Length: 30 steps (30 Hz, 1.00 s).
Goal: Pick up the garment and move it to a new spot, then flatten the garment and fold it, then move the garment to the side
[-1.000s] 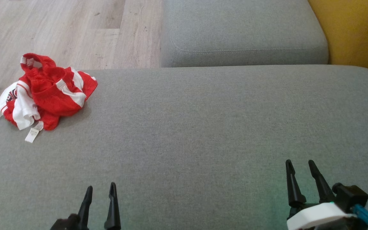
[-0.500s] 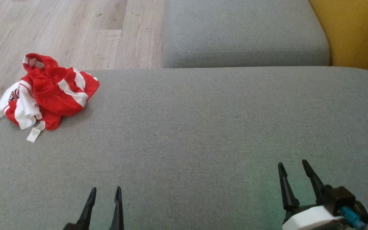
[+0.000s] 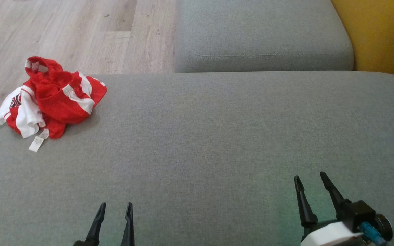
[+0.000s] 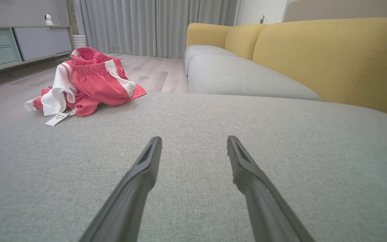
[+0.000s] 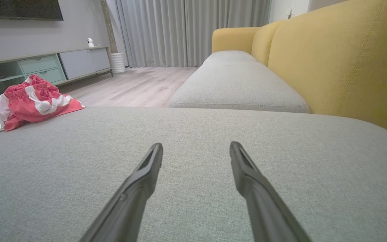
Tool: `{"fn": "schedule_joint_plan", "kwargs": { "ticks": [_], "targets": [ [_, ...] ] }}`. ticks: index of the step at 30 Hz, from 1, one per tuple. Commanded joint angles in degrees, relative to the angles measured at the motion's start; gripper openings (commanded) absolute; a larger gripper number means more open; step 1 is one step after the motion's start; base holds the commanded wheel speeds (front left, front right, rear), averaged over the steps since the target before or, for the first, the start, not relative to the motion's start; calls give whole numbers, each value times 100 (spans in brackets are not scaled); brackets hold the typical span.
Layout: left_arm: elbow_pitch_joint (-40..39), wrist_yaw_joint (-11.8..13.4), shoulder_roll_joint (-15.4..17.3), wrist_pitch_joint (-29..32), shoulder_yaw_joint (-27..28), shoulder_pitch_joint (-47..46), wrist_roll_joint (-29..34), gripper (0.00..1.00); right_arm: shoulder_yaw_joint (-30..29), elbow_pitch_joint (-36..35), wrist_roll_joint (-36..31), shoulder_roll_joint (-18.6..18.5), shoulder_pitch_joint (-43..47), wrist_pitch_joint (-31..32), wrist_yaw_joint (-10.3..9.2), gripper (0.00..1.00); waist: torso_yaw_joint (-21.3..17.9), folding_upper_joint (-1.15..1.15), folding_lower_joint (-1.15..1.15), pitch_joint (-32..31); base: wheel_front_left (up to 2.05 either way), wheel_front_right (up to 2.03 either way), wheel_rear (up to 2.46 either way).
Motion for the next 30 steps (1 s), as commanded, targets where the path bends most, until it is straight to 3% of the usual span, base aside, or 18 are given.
{"fn": "schedule_joint_plan", "kwargs": {
  "ticks": [1,12,27,30],
  "targets": [
    [-146,18,27,-71,122,-201,18,100,124,-159,-18,-57,-120,-78,44,100,1,0,0,1,0,0,0],
    [-142,23,29,-71,109,-286,17,100,67,-181,-11,-57,-57,-78,44,100,324,0,0,19,0,0,0],
    [-217,64,208,-71,215,-344,16,100,216,-231,136,-57,-116,-78,44,100,2120,0,0,-12,0,0,0],
    [-303,114,230,-71,296,-322,-21,100,374,-226,135,-57,-223,-78,44,100,2250,0,0,76,0,0,0]
  ]
}}
